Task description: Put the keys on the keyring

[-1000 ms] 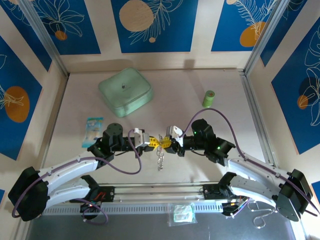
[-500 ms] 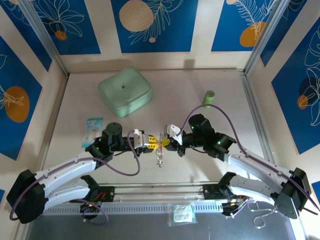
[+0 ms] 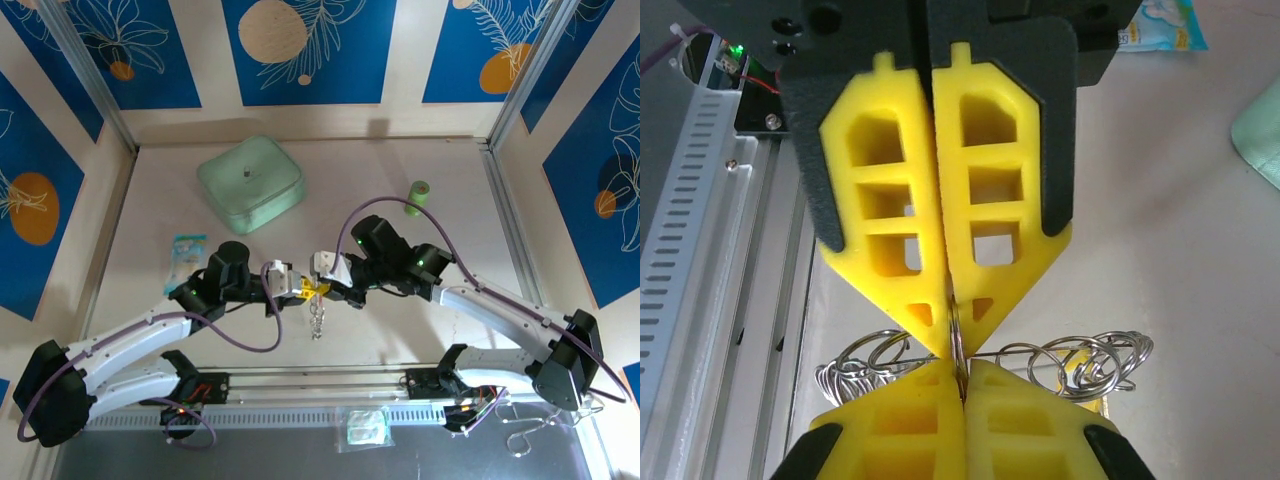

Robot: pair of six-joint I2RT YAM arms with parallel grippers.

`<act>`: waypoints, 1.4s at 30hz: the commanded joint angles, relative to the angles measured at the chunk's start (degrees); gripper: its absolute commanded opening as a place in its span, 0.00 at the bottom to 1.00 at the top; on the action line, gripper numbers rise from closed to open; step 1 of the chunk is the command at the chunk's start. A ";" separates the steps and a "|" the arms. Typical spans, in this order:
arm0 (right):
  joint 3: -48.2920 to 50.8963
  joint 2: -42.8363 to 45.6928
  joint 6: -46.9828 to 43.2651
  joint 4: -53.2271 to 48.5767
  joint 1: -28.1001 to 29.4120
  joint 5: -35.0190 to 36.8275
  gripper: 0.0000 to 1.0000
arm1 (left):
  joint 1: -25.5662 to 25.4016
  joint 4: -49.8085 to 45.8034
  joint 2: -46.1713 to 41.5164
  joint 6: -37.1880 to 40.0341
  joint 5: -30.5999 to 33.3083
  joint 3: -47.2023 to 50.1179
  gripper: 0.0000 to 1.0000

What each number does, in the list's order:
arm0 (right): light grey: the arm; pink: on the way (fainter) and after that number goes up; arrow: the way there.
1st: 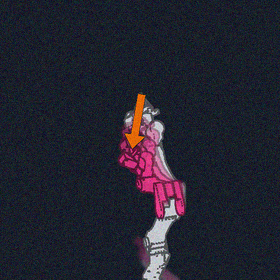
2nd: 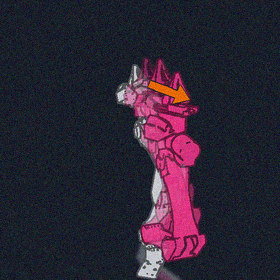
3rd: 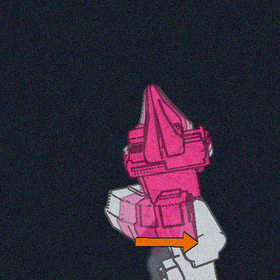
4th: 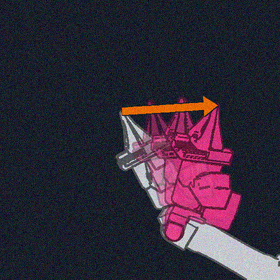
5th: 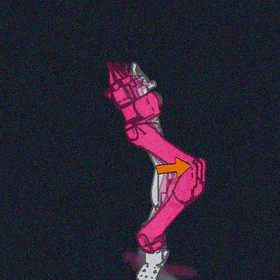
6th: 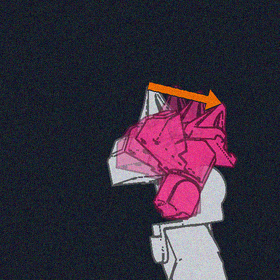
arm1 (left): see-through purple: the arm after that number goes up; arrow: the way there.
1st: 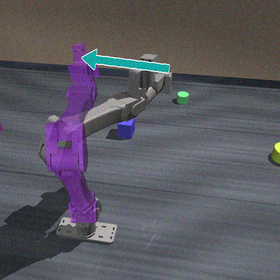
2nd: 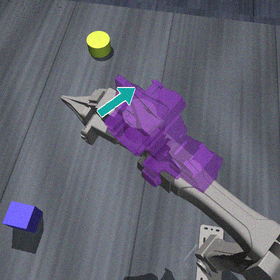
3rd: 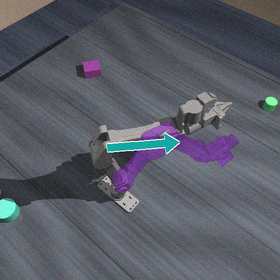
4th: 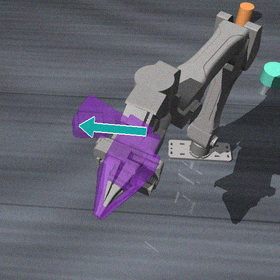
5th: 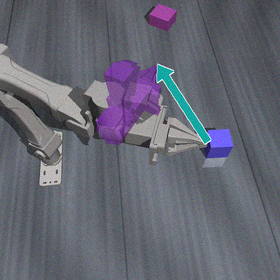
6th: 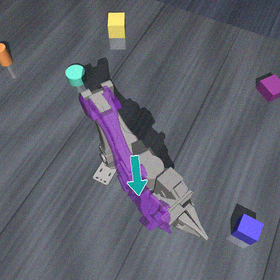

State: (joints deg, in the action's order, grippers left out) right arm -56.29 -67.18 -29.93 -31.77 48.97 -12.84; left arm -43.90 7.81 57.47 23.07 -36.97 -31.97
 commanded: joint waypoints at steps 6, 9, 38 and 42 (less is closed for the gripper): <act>3.35 4.50 1.73 6.22 -2.04 -6.04 0.20 | -0.40 0.32 -1.11 0.64 0.30 -0.88 0.00; 9.05 8.11 6.49 14.17 -4.76 -10.04 0.33 | -0.38 5.00 -1.73 -1.89 -0.18 1.23 0.00; 16.89 8.55 14.42 25.92 -4.43 -12.59 0.00 | -0.37 15.56 -1.93 -7.80 -2.12 5.55 0.03; 14.22 7.76 11.10 19.74 -3.78 -10.57 0.00 | -0.46 9.67 -1.75 -5.39 0.03 3.58 0.16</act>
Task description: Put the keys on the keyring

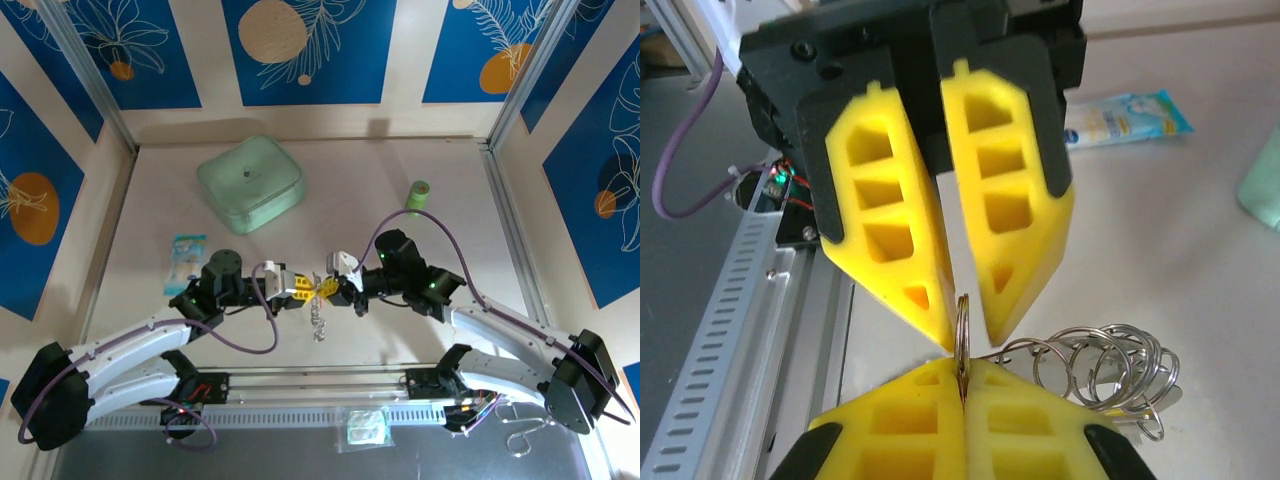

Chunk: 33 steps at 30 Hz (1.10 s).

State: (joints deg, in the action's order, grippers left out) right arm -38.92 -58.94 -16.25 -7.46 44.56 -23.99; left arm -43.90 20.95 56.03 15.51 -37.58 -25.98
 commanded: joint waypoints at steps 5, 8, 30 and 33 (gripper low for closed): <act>-8.09 -2.76 -7.86 -13.85 2.31 4.97 0.00 | -0.92 -9.86 -0.63 6.01 1.36 -4.43 0.16; -11.15 -4.24 -10.26 -17.65 3.11 6.70 0.00 | -1.23 -13.37 -0.40 8.14 1.29 -5.87 0.16; -2.69 -0.74 -1.66 -7.19 1.85 5.88 0.35 | -1.41 -3.90 -1.36 2.09 1.28 -2.29 0.00; -1.21 -0.39 -0.15 -4.87 1.94 5.62 0.35 | -1.45 -3.61 -1.59 1.98 1.20 -1.96 0.00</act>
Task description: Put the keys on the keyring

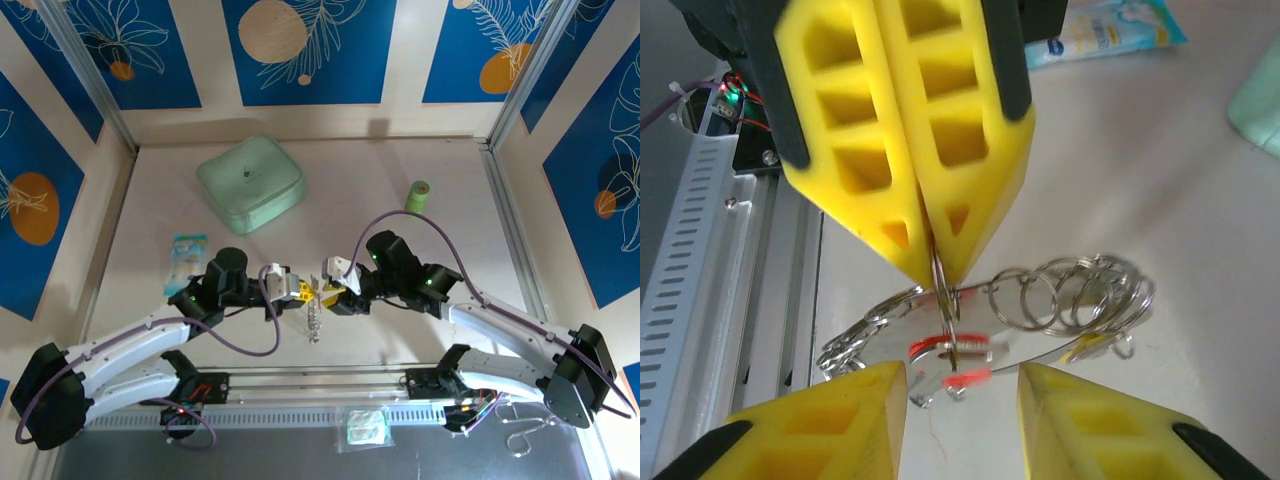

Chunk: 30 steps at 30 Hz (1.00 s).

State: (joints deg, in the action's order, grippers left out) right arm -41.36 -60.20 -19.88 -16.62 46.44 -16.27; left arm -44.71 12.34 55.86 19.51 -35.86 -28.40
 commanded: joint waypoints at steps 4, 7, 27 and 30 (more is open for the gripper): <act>1.44 1.05 3.38 4.96 -0.01 -1.93 0.27 | -0.60 4.54 -1.47 -1.66 -0.59 0.37 0.00; 1.28 1.32 2.76 4.42 -0.11 -1.79 0.23 | -0.62 3.55 -1.38 -0.85 -0.47 0.15 0.00; 0.22 1.41 1.91 3.35 -0.38 -3.04 0.04 | -0.64 2.63 -1.07 0.70 -0.98 -0.34 0.00; 0.08 1.16 1.77 3.09 -0.47 -3.25 0.00 | -0.64 2.60 -1.10 0.80 -1.13 -0.50 0.00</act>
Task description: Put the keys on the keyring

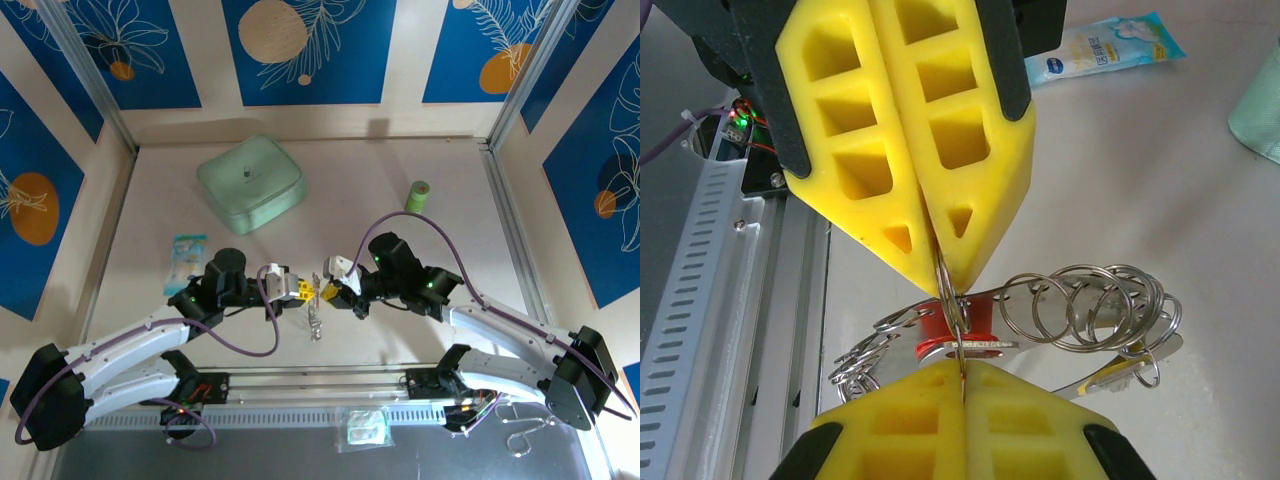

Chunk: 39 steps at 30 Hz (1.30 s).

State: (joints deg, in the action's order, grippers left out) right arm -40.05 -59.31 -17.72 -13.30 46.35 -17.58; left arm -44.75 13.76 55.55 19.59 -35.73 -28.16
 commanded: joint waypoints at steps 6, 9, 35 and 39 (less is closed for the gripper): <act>-0.82 -2.71 -1.35 -0.89 -0.91 -3.22 0.00 | -0.60 2.68 -0.88 0.36 -2.68 -0.51 0.00; -0.97 -4.47 -0.97 -0.85 -0.91 -4.46 0.00 | -0.59 3.03 -0.86 0.21 -3.18 -0.51 0.00; 3.16 1.13 2.24 8.47 0.14 -3.29 0.19 | -0.60 11.13 0.79 -5.27 -3.31 1.82 0.00; 3.15 0.64 2.65 9.85 0.18 -3.86 0.18 | -0.58 11.45 1.01 -5.52 -3.39 1.81 0.00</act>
State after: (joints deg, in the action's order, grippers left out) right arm -37.69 -58.33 -15.94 -5.52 46.17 -19.97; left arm -44.77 21.43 56.45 15.14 -37.30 -26.50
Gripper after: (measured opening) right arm 0.187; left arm 0.043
